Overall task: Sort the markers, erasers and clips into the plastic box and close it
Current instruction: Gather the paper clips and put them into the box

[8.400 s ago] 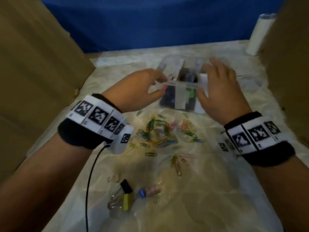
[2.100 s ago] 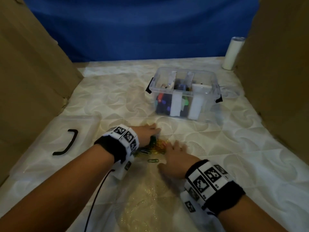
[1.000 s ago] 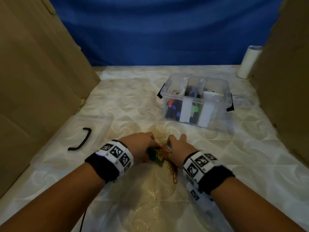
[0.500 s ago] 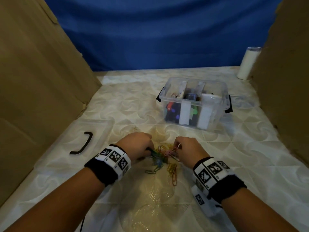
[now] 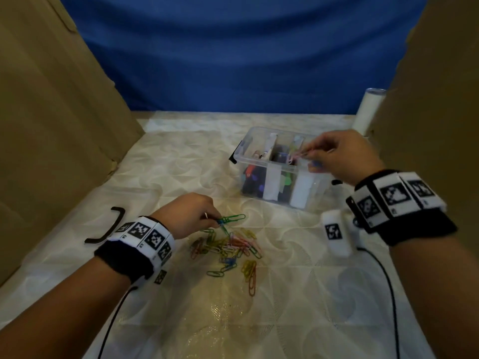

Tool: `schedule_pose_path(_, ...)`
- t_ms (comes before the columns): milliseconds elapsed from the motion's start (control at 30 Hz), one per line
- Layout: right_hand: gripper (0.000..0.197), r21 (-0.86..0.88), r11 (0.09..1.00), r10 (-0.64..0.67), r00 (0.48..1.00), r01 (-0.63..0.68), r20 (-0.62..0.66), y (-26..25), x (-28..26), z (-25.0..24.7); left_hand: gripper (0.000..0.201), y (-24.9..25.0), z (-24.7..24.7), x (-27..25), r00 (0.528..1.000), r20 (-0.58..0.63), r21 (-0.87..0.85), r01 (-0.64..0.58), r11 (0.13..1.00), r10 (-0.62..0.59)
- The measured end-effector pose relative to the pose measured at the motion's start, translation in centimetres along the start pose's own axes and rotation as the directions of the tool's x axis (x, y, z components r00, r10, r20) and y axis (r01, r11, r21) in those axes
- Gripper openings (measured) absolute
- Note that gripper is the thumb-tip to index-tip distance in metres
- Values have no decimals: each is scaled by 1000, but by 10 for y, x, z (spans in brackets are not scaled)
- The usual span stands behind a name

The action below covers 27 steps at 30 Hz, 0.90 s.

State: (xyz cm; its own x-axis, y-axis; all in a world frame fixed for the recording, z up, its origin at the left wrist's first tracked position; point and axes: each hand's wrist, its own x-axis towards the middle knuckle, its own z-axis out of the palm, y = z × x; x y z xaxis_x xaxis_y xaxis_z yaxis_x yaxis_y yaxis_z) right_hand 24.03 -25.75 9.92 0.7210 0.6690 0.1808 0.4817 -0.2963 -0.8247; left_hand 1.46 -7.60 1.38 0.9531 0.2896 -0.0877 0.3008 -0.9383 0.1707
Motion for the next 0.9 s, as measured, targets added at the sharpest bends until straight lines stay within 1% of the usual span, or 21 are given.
schedule_pose_path(33, 8, -171, 985, -35, 998, 26, -48, 1, 13, -4, 25, -1, 0, -1, 1000, 2, -3, 5, 1000, -5)
schedule_pose_path(67, 9, -335, 942, -53, 996, 25, -74, 3, 25, -7, 25, -1, 0, -2, 1000, 5, -5, 12, 1000, -12)
schedule_pose_path(133, 13, -597, 802, -10, 999, -23, -52, 5, 48, -1, 25, -3, 0, -5, 1000, 7, -12, 28, 1000, -28)
schedule_pose_path(167, 17, -687, 726, 31, 999, -39, -25, 6, 54, 4, 25, -4, 0, -7, 999, 8, -17, 34, 999, -34)
schedule_pose_path(200, 21, -743, 668, 69, 998, -40, 9, 6, 59, 10, 25, -4, 0, -9, 999, 8, -25, 39, 999, -39)
schedule_pose_path(233, 25, -775, 631, 96, 995, -31, 38, 6, 61, 16, 25, -5, 0, -10, 999, 7, -36, 45, 998, -45)
schedule_pose_path(300, 29, -800, 600, 129, 988, -6, 89, 9, 62, 26, 25, -6, -2, -13, 999, -4, -58, 51, 997, -52)
schedule_pose_path(367, 33, -787, 617, 149, 979, 18, 140, 14, 64, 30, 23, -9, -3, -15, 999, -16, -69, 51, 996, -52)
schedule_pose_path(433, 32, -740, 672, 171, 968, 22, 184, 20, 65, 28, 21, -11, -3, -17, 998, -42, -94, 51, 994, -55)
schedule_pose_path(467, 30, -698, 715, 149, 972, 22, 183, 23, 65, 25, 20, -13, -3, -18, 997, -58, -103, 52, 993, -58)
schedule_pose_path(500, 29, -643, 765, 107, 983, 16, 152, 27, 63, 20, 19, -13, -2, -19, 995, -75, -110, 54, 992, -63)
schedule_pose_path(567, 30, -552, 834, -2, 1000, 6, 8, 40, 56, 9, 18, -9, -4, -20, 992, -110, -125, 51, 991, -65)
schedule_pose_path(600, 31, -530, 848, -41, 997, -3, -72, 49, 50, 5, 19, -5, -7, -18, 989, -133, -129, 41, 991, -58)
schedule_pose_path(633, 31, -531, 847, -48, 992, -23, -121, 59, 44, 3, 19, 2, -12, -15, 987, -156, -130, 26, 991, -47)
schedule_pose_path(667, 34, -542, 839, -33, 991, -44, -132, 70, 39, 4, 20, 9, -18, -9, 983, -182, -134, 5, 991, -30)
schedule_pose_path(700, 39, -536, 842, -12, 993, -52, -117, 81, 35, 8, 20, 19, -26, -2, 977, -212, -140, -26, 990, -5)
schedule_pose_path(767, 51, -473, 879, 16, 996, -55, -85, 96, 28, 16, 21, 40, -41, 21, 959, -279, -150, -98, 984, 53)
schedule_pose_path(833, 51, -428, 902, 16, 995, -56, -98, 104, 25, 21, 21, 66, -55, 51, 930, -356, -178, -164, 970, 92)
schedule_pose_path(900, 50, -410, 911, -1, 994, -43, -107, 109, 25, 23, 22, 95, -65, 87, 907, -416, -275, -193, 942, 64)
